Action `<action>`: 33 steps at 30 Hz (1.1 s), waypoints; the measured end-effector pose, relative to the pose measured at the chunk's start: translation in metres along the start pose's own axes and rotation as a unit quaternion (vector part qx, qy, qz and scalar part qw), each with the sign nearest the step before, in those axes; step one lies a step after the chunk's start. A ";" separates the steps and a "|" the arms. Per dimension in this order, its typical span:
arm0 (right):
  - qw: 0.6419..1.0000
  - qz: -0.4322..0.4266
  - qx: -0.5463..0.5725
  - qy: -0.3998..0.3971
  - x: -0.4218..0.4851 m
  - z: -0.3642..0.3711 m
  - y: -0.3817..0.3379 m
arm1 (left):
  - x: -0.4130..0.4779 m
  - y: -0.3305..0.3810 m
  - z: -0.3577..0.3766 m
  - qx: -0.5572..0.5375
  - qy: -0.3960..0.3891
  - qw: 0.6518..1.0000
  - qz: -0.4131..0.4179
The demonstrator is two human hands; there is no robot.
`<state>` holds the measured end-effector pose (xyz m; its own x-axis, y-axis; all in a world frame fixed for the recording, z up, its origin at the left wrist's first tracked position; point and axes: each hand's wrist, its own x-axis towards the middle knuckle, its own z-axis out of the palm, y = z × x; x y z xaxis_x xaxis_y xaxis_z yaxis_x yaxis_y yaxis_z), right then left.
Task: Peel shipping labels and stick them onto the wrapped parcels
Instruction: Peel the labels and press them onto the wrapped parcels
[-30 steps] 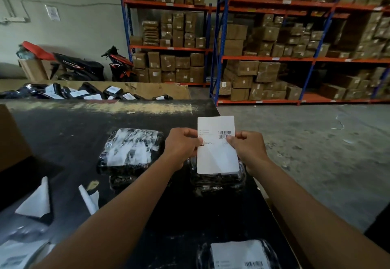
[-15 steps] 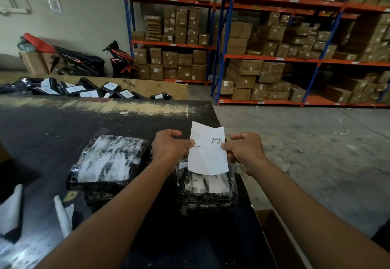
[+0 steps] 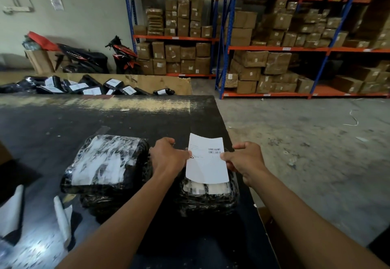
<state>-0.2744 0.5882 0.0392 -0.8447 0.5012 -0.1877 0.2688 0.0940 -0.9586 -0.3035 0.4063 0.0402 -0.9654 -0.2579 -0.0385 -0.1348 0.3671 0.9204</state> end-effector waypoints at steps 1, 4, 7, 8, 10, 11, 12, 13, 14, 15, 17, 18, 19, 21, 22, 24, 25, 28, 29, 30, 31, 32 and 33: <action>1.000 0.001 -0.002 0.000 0.000 0.000 0.002 | 0.000 -0.002 0.001 0.005 -0.002 1.000 -0.001; 1.000 0.003 -0.009 -0.003 0.001 0.001 0.007 | 0.002 -0.007 0.001 0.013 -0.010 1.000 -0.005; 1.000 -0.003 -0.020 0.003 0.005 0.005 0.008 | 0.004 -0.010 0.001 0.017 -0.003 1.000 -0.011; 1.000 -0.004 -0.025 0.004 0.005 0.007 0.008 | 0.004 -0.010 0.002 0.019 -0.002 1.000 -0.011; 1.000 -0.005 -0.031 0.004 0.006 0.008 0.008 | 0.005 -0.011 0.001 0.019 -0.004 1.000 -0.009; 0.999 -0.005 -0.034 0.005 0.006 0.008 0.009 | 0.005 -0.013 0.002 0.017 -0.007 1.000 -0.008; 0.999 -0.005 -0.037 0.006 0.006 0.008 0.009 | 0.006 -0.014 0.002 0.015 -0.009 1.000 -0.008; 0.999 -0.005 -0.040 0.007 0.006 0.008 0.010 | 0.006 -0.015 0.002 0.014 -0.011 1.000 -0.007; 0.999 -0.004 -0.044 0.007 0.006 0.009 0.010 | 0.006 -0.015 0.002 0.012 -0.013 1.000 -0.008; 0.999 -0.004 -0.048 0.009 0.006 0.009 0.010 | 0.007 -0.016 0.002 0.013 -0.013 1.000 -0.007; 0.999 -0.004 -0.053 0.012 0.006 0.010 0.010 | 0.008 -0.016 0.002 0.014 -0.017 1.000 -0.006; 0.998 -0.004 -0.057 0.014 0.006 0.010 0.010 | 0.008 -0.016 0.003 0.014 -0.016 1.000 -0.006; 0.998 -0.004 -0.061 0.015 0.006 0.010 0.010 | 0.009 -0.017 0.003 0.014 -0.016 1.000 -0.005; 0.997 -0.004 -0.070 0.017 0.004 0.010 0.010 | 0.009 -0.016 0.003 0.016 -0.019 1.000 -0.005; 0.997 -0.004 -0.074 0.017 0.003 0.010 0.010 | 0.009 -0.016 0.003 0.015 -0.020 1.000 -0.007; 0.997 -0.003 -0.080 0.018 0.002 0.010 0.009 | 0.010 -0.016 0.002 0.017 -0.023 1.000 -0.008; 0.996 -0.003 -0.085 0.020 0.002 0.010 0.009 | 0.011 -0.017 0.002 0.018 -0.025 0.999 -0.010; 0.994 -0.006 -0.103 0.021 0.000 0.012 0.008 | 0.009 -0.015 0.002 0.027 -0.024 0.999 -0.006; 0.994 -0.005 -0.108 0.021 0.000 0.013 0.007 | 0.009 -0.014 0.002 0.031 -0.023 0.999 0.000; 0.994 -0.004 -0.112 0.020 -0.001 0.013 0.006 | 0.008 -0.014 0.001 0.037 -0.022 0.999 0.005; 0.993 -0.003 -0.115 0.020 -0.001 0.013 0.006 | 0.008 -0.013 0.002 0.045 -0.022 0.999 0.011; 0.993 -0.002 -0.120 0.021 -0.002 0.013 0.005 | 0.007 -0.012 0.001 0.053 -0.023 0.998 0.013; 0.992 -0.004 -0.127 0.020 -0.002 0.014 0.003 | 0.007 -0.012 0.000 0.062 -0.027 0.998 0.017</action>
<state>-0.2777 0.5756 0.0337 -0.8290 0.5337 -0.1674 0.3755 0.3092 -0.8737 -0.3086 0.4005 0.0293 -0.9800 -0.1964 -0.0308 -0.1240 0.4828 0.8669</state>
